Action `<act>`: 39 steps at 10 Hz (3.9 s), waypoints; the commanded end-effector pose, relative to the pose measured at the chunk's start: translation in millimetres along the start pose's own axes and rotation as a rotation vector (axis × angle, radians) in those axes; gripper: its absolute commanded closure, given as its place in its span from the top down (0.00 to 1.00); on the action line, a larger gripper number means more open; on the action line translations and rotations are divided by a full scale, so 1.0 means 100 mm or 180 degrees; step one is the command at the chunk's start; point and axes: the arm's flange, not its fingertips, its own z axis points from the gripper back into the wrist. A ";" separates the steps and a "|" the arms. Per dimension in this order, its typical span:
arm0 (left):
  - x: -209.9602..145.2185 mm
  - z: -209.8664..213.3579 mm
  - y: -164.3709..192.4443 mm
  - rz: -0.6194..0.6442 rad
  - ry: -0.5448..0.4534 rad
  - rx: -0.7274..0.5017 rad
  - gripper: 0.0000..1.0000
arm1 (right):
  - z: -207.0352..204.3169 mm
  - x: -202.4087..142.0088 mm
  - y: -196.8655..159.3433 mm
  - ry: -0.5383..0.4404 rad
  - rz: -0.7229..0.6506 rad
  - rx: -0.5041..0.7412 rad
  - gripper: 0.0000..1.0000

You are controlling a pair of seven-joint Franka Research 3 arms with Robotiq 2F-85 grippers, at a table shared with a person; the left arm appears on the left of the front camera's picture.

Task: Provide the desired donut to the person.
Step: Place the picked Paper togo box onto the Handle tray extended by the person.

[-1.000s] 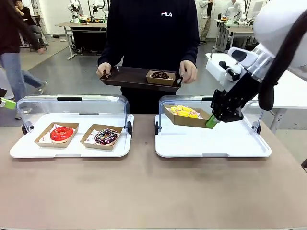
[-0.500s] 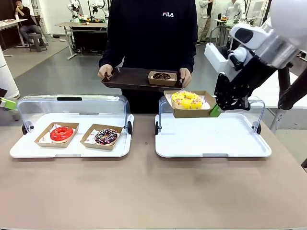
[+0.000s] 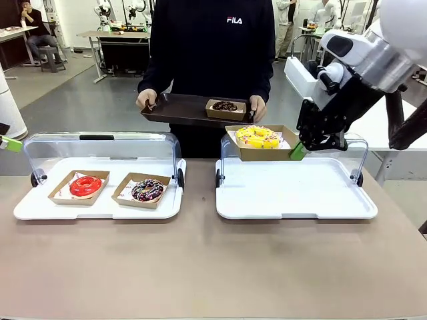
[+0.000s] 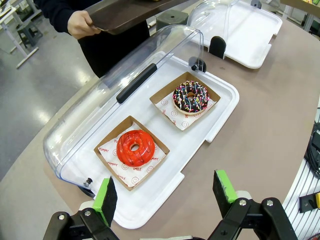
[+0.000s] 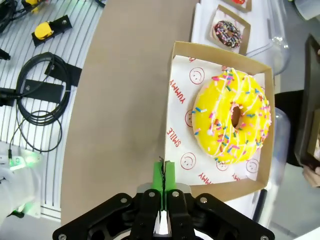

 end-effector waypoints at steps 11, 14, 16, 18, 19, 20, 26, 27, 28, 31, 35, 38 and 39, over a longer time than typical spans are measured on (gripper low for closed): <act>-0.01 0.00 0.01 -0.0007 -0.0028 -0.0020 1.00 | -0.02 -0.02 0.03 0.0056 -0.0011 -0.0021 0.00; -0.01 0.00 0.01 -0.0007 -0.0028 -0.0020 1.00 | -0.02 -0.02 0.03 0.0056 -0.0011 -0.0021 0.00; -0.01 0.00 0.01 -0.0007 -0.0028 -0.0020 1.00 | -0.02 -0.02 0.03 0.0056 -0.0011 -0.0021 0.00; -0.01 0.00 0.01 -0.0007 -0.0028 -0.0020 1.00 | -0.02 -0.02 0.03 0.0056 -0.0011 -0.0021 0.00; -0.01 0.00 0.01 -0.0007 -0.0028 -0.0020 1.00 | -0.02 -0.02 0.03 0.0056 -0.0011 -0.0021 0.00; -0.01 0.00 0.01 -0.0007 -0.0028 -0.0020 1.00 | -0.02 -0.02 0.03 0.0056 -0.0011 -0.0021 0.00; -0.01 0.00 0.01 -0.0007 -0.0028 -0.0020 1.00 | -0.03 0.85 -1.00 0.0423 -0.0233 0.0036 0.01; -0.01 0.00 0.01 -0.0007 -0.0028 -0.0020 1.00 | -0.13 1.06 -1.28 0.0531 -0.0285 0.0074 0.01; -0.01 0.00 0.01 -0.0007 -0.0028 -0.0020 1.00 | -0.27 1.24 -1.54 0.0574 -0.0368 -0.0030 0.01; -0.01 0.00 0.01 -0.0007 -0.0028 -0.0020 1.00 | -0.80 1.56 -2.04 0.0581 -0.0362 -0.0304 0.01; -0.01 0.00 0.01 -0.0007 -0.0028 -0.0020 1.00 | -1.40 1.62 -2.26 0.0359 -0.0418 -0.0491 0.01; -0.01 0.00 0.01 -0.0007 -0.0028 -0.0020 1.00 | -1.68 1.53 -2.42 0.0321 -0.0313 -0.0369 0.01; -0.01 0.00 0.01 -0.0007 -0.0028 -0.0020 1.00 | -1.73 1.48 -2.47 0.0311 -0.0325 -0.0314 0.01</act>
